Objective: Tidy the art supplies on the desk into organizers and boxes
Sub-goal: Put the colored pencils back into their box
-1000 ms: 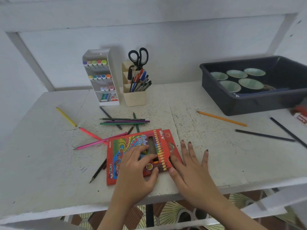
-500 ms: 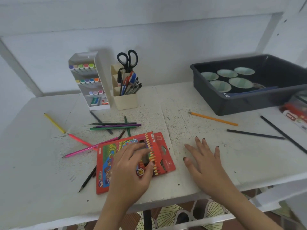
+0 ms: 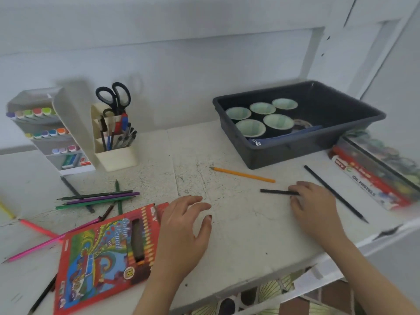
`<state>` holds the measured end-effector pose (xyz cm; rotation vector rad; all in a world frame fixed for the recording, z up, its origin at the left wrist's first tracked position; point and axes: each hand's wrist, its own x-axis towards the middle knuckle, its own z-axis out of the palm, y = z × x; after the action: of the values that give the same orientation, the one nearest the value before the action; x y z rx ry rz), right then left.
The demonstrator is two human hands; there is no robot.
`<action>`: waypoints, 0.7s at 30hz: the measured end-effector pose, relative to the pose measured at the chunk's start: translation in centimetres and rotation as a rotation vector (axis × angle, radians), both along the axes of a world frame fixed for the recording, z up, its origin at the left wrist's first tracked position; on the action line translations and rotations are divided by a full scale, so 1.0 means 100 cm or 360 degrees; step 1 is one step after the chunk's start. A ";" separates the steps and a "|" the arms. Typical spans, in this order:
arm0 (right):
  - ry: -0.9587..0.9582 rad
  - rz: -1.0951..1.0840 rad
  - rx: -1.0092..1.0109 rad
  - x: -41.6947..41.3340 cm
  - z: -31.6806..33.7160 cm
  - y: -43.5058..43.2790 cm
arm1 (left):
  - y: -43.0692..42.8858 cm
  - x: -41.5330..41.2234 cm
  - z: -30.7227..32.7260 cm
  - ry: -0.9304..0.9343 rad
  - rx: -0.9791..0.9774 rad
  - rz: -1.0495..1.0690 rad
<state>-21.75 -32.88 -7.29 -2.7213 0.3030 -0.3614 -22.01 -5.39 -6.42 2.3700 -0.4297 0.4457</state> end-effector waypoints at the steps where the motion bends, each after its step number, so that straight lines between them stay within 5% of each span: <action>1: -0.0002 0.0004 -0.0011 0.001 0.000 -0.006 | -0.008 0.002 -0.001 0.0008 -0.0021 -0.0015; 11: -0.0024 0.0459 0.0058 0.007 0.001 -0.009 | -0.064 0.005 -0.011 0.0060 -0.0128 -0.0030; 21: 0.0022 0.1106 0.0221 0.022 0.005 0.083 | 0.004 -0.025 -0.009 0.0028 -0.0090 0.0377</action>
<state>-19.53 -24.59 -6.82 -2.4921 -0.5832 -0.1135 -24.56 -5.04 -7.36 2.3772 -0.1258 0.5367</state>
